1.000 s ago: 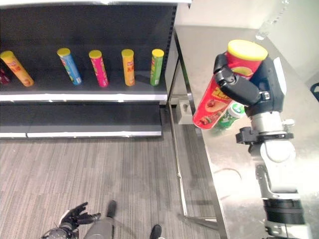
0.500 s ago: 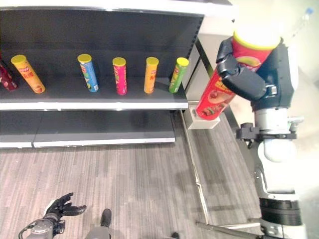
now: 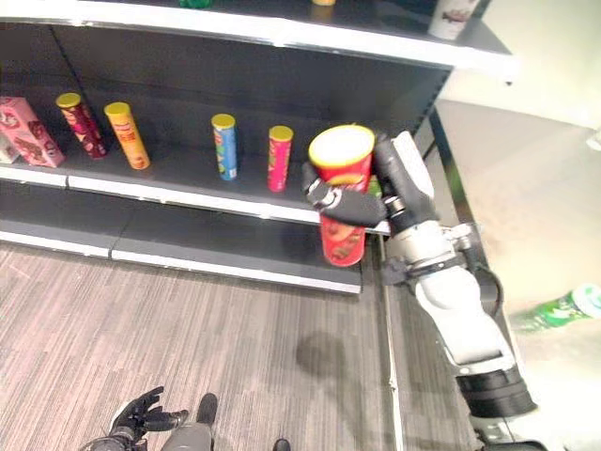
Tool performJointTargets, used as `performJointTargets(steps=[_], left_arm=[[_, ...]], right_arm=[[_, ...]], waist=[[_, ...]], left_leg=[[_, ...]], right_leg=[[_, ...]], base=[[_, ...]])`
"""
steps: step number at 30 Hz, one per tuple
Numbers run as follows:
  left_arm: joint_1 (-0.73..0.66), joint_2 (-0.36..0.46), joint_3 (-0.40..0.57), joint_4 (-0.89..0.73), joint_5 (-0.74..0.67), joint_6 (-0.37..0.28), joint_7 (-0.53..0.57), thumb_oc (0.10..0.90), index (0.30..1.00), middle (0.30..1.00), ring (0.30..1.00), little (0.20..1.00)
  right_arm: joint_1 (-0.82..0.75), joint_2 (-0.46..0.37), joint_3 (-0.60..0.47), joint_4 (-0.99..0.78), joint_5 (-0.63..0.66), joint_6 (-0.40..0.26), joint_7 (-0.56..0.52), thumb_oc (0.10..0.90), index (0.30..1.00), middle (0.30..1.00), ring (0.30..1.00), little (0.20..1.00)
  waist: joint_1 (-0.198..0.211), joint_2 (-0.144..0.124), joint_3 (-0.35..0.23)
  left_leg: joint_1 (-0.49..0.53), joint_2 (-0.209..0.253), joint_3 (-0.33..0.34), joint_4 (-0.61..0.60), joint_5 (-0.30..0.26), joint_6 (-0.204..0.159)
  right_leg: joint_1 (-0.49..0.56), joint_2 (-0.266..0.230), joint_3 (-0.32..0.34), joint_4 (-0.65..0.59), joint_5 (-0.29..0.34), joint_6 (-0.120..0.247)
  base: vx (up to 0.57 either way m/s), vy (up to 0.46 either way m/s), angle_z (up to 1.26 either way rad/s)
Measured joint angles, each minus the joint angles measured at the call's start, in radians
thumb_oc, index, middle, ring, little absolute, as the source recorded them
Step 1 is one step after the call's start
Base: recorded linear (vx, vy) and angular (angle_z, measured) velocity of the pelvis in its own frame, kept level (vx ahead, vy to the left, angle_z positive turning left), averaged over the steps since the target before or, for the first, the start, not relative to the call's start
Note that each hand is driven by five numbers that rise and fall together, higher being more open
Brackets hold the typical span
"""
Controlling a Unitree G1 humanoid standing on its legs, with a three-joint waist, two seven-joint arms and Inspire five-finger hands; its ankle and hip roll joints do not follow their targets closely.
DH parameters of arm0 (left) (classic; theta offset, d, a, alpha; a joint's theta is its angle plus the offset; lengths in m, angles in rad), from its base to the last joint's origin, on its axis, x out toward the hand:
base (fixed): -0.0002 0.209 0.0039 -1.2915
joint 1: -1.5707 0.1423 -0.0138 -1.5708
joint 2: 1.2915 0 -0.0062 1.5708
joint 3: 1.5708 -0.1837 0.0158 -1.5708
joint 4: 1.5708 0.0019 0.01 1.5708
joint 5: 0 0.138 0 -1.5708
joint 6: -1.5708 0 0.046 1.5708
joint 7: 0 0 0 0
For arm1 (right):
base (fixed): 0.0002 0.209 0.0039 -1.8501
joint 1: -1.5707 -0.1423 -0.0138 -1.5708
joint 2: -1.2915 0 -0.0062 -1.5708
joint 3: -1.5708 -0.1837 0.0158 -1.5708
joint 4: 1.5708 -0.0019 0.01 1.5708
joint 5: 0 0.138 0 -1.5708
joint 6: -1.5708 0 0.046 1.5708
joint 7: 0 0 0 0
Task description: Put the goods on the table back onto the shelves and tidy them up.
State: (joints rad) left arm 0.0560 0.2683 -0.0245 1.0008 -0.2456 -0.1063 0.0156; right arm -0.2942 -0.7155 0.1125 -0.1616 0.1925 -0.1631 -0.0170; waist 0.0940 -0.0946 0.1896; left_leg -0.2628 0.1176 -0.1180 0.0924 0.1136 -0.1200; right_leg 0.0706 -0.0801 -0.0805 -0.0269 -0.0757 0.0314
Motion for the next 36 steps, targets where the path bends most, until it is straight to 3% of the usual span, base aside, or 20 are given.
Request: performJointTargets(steps=[2,3,6,7,8,9,11,12,13,15,16,17,19,20,24,26,28,31,36], left_arm=[[-0.022,0.006,0.001,-0.001,-0.002,0.0,0.005,0.8,0.9,0.9,0.9,0.9],[-0.035,0.009,-0.006,-0.001,-0.001,0.0,0.014,0.8,0.9,0.9,0.9,0.9],[-0.05,0.016,-0.014,-0.002,-0.001,0.001,0.017,0.8,0.9,0.9,0.9,0.9],[-0.03,0.006,-0.012,-0.016,-0.001,0.001,0.018,0.8,0.9,0.9,0.9,0.9],[-0.036,0.034,-0.017,-0.036,0.0,0.002,0.018,0.8,0.9,0.9,0.9,0.9],[-0.067,0.049,-0.017,-0.024,0.003,0.001,0.018,0.8,0.9,0.9,0.9,0.9],[-0.092,0.071,-0.033,-0.018,0.011,0.002,0.019,0.8,0.9,0.9,0.9,0.9],[-0.093,0.082,-0.035,-0.026,0.012,0.001,0.019,0.8,0.9,0.9,0.9,0.9],[-0.089,0.107,-0.03,-0.034,0.013,0.0,0.022,0.8,0.9,0.9,0.9,0.9],[-0.095,0.136,-0.028,-0.054,0.012,-0.003,0.035,0.8,0.9,0.9,0.9,0.9],[-0.099,0.14,0.0,-0.052,0.013,-0.019,0.039,0.8,0.9,0.9,0.9,0.9],[-0.099,0.142,0.02,-0.054,0.013,-0.023,0.042,0.8,0.9,0.9,0.9,0.9],[-0.09,0.132,0.024,-0.053,0.012,-0.018,0.046,0.8,0.9,0.9,0.9,0.9],[-0.074,0.114,0.022,-0.037,0.014,-0.007,0.044,0.8,0.9,0.9,0.9,0.9],[-0.064,0.051,-0.017,-0.003,0.014,0.003,0.038,0.8,0.9,0.9,0.9,0.9],[-0.064,0.03,-0.051,-0.006,0.021,0.002,0.03,0.8,0.9,0.9,0.9,0.9],[-0.044,0.018,-0.081,-0.059,0.022,0.002,0.018,0.8,0.9,0.9,0.9,0.9],[-0.024,0.018,-0.069,-0.078,0.021,0.001,0.02,0.8,0.9,0.9,0.9,0.9],[-0.015,0.02,-0.068,-0.08,0.017,0.002,0.02,0.8,0.9,0.9,0.9,0.9]], right_arm=[[0.003,0.012,0.0,0.001,-0.017,0.002,0.0,0.4,0.3,0.3,0.3,0.3],[0.004,0.013,0.002,0.01,-0.023,0.008,-0.002,0.4,0.3,0.3,0.3,0.3],[0.005,0.043,0.001,0.049,-0.029,0.014,-0.029,0.4,0.3,0.3,0.3,0.3],[0.001,0.044,0.007,0.062,-0.034,0.023,-0.028,0.4,0.3,0.3,0.3,0.3],[0.036,0.107,-0.002,0.071,-0.042,0.038,-0.049,0.4,0.3,0.3,0.3,0.3],[0.037,0.134,0.007,0.069,-0.059,0.05,-0.049,0.4,0.3,0.3,0.3,0.3],[0.007,0.189,0.042,0.07,-0.079,0.06,-0.042,0.4,0.3,0.3,0.3,0.3],[-0.009,0.208,0.062,0.07,-0.08,0.061,-0.04,0.4,0.3,0.3,0.3,0.3],[-0.052,0.227,0.122,0.065,-0.081,0.057,-0.03,0.4,0.3,0.3,0.3,0.3],[-0.06,0.211,0.126,0.064,-0.081,0.05,-0.021,0.4,0.3,0.3,0.3,0.3],[-0.058,0.201,0.112,0.062,-0.082,0.049,-0.022,0.4,0.3,0.3,0.3,0.3],[-0.052,0.202,0.099,0.062,-0.082,0.049,-0.024,0.4,0.3,0.3,0.3,0.3],[-0.058,0.195,0.095,0.063,-0.082,0.049,-0.023,0.4,0.3,0.3,0.3,0.3],[-0.062,0.184,0.097,0.064,-0.08,0.047,-0.021,0.4,0.3,0.3,0.3,0.3],[-0.056,0.145,0.092,0.072,-0.079,0.047,-0.032,0.4,0.3,0.3,0.3,0.3],[-0.051,0.14,0.087,0.084,-0.079,0.048,-0.039,0.4,0.3,0.3,0.3,0.3],[-0.06,0.131,0.089,0.091,-0.078,0.048,-0.04,0.4,0.3,0.3,0.3,0.3],[-0.109,0.131,0.12,0.095,-0.078,0.047,-0.039,0.4,0.3,0.3,0.3,0.3],[-0.123,0.124,0.119,0.118,-0.075,0.047,-0.04,0.4,0.3,0.3,0.3,0.3]], waist=[[-0.007,0.007,0.007],[-0.008,0.017,0.01],[0.001,0.019,0.012],[0.002,0.038,0.01],[-0.002,-0.014,0.022],[0.004,-0.025,0.027],[0.021,-0.012,0.034],[0.026,-0.007,0.035],[0.042,0.007,0.038],[0.04,0.02,0.036],[0.03,0.031,0.032],[0.027,0.033,0.032],[0.031,0.032,0.03],[0.014,0.055,0.03],[-0.039,0.063,0.033],[-0.059,0.064,0.033],[-0.043,0.065,0.033],[-0.002,0.067,0.035],[0.0,0.066,0.035]], left_leg=[[-0.049,0.072,-0.01,-0.04,0.003,-0.012],[-0.063,0.113,-0.007,-0.11,0.011,-0.026],[-0.08,0.132,-0.01,-0.168,0.027,-0.051],[-0.058,0.137,0.004,-0.169,0.012,-0.026],[-0.054,0.049,0.016,-0.135,0.11,-0.059],[-0.076,0.007,0.034,-0.077,0.09,-0.028],[-0.084,-0.029,0.086,-0.009,0.036,0.029],[-0.074,-0.038,0.11,-0.003,0.023,0.047],[-0.037,-0.053,0.165,-0.017,0.007,0.071],[-0.021,-0.084,0.164,-0.022,-0.02,0.118],[0.016,-0.094,0.141,-0.094,0.002,0.151],[0.049,-0.102,0.137,-0.151,0.029,0.158],[0.074,-0.124,0.161,-0.182,0.026,0.186],[0.075,-0.119,0.161,-0.182,0.033,0.183],[0.097,-0.144,0.127,-0.182,0.027,0.192],[0.113,-0.164,0.087,-0.182,0.027,0.182],[0.131,-0.175,0.067,-0.182,0.019,0.164],[0.132,-0.152,0.066,-0.182,0.004,0.122],[0.116,-0.141,0.042,-0.176,-0.006,0.099]], right_leg=[[-0.013,-0.011,0.002,-0.014,0.006,0.012],[-0.01,-0.032,0.007,-0.028,0.007,0.047],[0.008,-0.085,0.014,-0.065,0.01,0.113],[0.022,-0.101,0.022,-0.065,0.005,0.141],[0.052,-0.201,0.024,-0.064,0.035,0.185],[0.039,-0.244,0.038,-0.051,0.099,0.164],[-0.006,-0.283,0.061,-0.005,0.215,0.117],[-0.028,-0.296,0.062,0.01,0.266,0.122],[-0.067,-0.328,0.049,0.051,0.296,0.155],[-0.066,-0.305,0.043,0.066,0.277,0.18],[-0.09,-0.236,0.101,0.145,0.197,0.193],[-0.099,-0.177,0.117,0.161,0.141,0.18],[-0.142,-0.15,0.062,0.191,0.073,0.192],[-0.182,-0.071,0.056,0.155,0.031,0.184],[-0.284,0.063,0.101,0.098,0.049,0.159],[-0.279,0.085,0.1,0.032,0.126,0.09],[-0.216,0.077,0.057,-0.053,0.198,0.045],[-0.208,0.1,0.053,-0.066,0.202,0.043],[-0.212,0.111,0.029,-0.066,0.183,0.022]], base=[[0.18,0.314,0.09],[0.35,0.609,0.01],[0.26,0.542,-0.18],[0.22,0.682,-0.13],[0.24,0.826,-0.02],[0.18,0.76,0.06],[0.06,0.389,-0.38],[0.04,0.269,-0.9],[0.09,0.37,-0.7],[0.11,0.425,-0.18],[0.1,0.298,0.26],[0.09,0.265,0.21],[0.1,0.257,-0.19],[0.09,0.173,-0.19],[0.15,0.187,0.27],[0.1,0.016,0.74],[0.06,-0.02,0.47],[0.09,-0.051,0.05],[0.07,-0.094,0.14]])
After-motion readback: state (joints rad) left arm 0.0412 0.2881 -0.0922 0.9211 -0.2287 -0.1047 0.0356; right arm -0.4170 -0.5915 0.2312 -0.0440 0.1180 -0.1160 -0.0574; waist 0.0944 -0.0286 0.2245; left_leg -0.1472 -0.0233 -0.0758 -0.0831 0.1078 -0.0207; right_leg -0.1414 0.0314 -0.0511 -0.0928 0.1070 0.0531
